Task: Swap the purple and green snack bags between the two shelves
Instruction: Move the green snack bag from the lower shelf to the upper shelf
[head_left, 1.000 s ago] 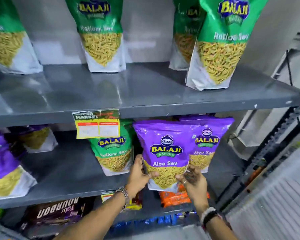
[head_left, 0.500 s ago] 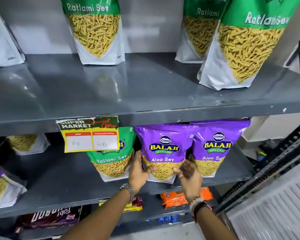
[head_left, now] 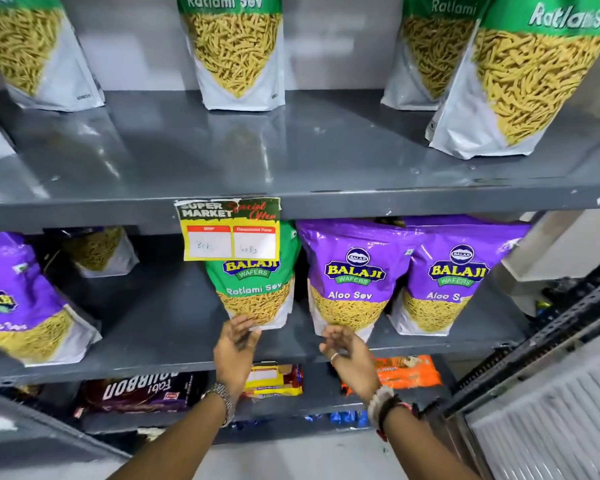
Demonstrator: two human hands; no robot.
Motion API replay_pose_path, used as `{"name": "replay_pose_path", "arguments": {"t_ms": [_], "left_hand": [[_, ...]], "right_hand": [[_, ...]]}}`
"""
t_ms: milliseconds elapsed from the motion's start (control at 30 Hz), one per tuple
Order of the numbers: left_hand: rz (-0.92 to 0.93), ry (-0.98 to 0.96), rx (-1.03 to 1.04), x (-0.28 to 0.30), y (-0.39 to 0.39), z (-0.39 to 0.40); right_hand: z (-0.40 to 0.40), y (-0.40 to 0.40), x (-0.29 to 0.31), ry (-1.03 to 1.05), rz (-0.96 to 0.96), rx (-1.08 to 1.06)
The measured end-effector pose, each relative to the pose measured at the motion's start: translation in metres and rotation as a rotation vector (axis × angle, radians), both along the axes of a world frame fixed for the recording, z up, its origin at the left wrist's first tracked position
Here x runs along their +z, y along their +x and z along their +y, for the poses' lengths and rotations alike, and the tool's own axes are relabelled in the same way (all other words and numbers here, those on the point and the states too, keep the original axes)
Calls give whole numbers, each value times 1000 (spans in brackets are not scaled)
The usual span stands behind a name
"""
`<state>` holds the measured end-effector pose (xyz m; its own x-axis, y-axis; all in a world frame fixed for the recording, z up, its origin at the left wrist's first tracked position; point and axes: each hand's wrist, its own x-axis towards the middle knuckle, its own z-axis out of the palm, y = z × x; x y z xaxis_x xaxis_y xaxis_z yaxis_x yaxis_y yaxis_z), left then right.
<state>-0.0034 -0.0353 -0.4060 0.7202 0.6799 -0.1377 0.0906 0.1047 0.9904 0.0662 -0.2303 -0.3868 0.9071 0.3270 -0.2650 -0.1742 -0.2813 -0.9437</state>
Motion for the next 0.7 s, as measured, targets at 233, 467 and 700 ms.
{"name": "replay_pose_path", "arguments": {"t_ms": [233, 467, 700], "left_hand": [[-2, 124, 22, 18, 4, 40], [76, 189, -244, 25, 26, 60], [42, 75, -247, 21, 22, 73]], "right_hand": [[55, -1, 20, 73, 16, 227], [95, 28, 23, -134, -151, 167], [111, 25, 32, -81, -43, 141]]}}
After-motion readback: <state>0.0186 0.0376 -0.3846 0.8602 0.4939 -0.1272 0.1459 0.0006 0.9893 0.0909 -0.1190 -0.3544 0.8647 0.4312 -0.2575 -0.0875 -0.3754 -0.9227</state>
